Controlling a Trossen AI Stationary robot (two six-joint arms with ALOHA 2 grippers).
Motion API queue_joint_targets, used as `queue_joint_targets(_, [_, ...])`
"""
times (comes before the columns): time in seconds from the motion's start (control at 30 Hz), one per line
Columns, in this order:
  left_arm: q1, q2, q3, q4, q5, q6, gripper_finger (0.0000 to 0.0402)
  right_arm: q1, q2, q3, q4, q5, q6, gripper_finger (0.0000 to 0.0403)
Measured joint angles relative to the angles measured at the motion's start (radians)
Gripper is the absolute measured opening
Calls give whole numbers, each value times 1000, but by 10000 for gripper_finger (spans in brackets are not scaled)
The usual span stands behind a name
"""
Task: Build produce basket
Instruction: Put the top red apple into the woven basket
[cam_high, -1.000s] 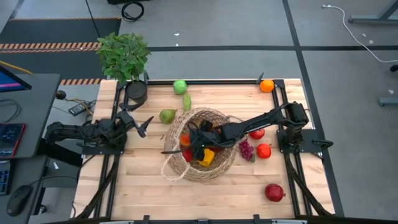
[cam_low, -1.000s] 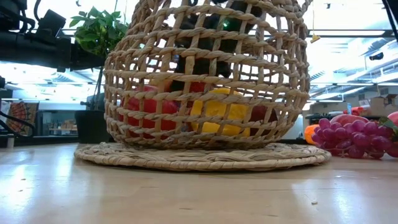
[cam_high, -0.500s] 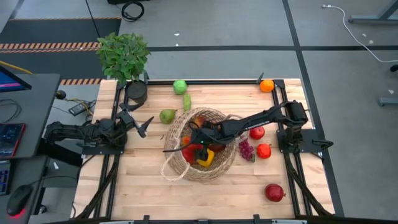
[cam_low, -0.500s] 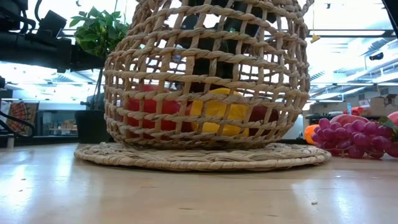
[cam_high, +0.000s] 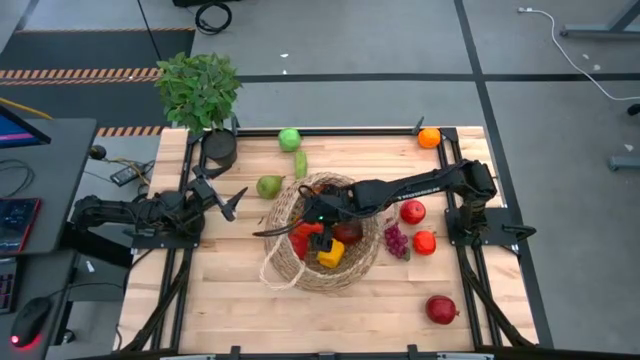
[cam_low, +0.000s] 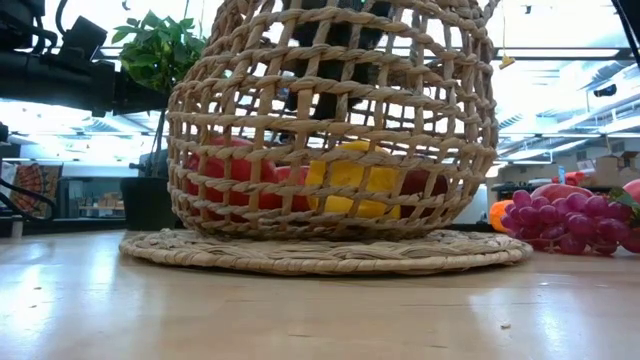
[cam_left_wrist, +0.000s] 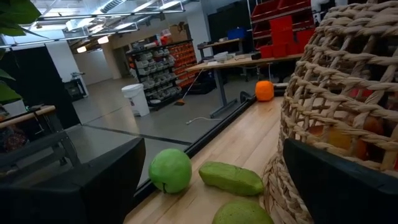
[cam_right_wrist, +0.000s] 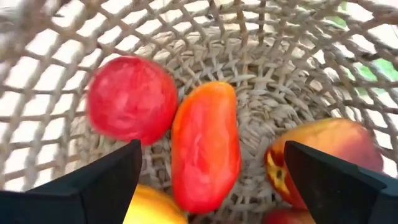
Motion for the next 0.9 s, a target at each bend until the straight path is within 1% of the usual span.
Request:
queue_joint_targets(0.2, [0,0,0,1,0,-1,388,0,-6,96,-65,-5,5,394])
queue_joint_targets(0.4, [0,0,0,1,0,0,388,2,-7,180,-125,-97,47,393])
queue_joint_targets(0.6, [0,0,0,2,0,0,388,5,-28,216,-163,-141,64,393])
queue_joint_targets(0.77, [0,0,0,1,0,0,388,4,-68,219,-181,-169,91,393])
queue_joint_targets(0.9, [0,0,0,2,0,0,388,4,-108,219,-182,-214,114,393])
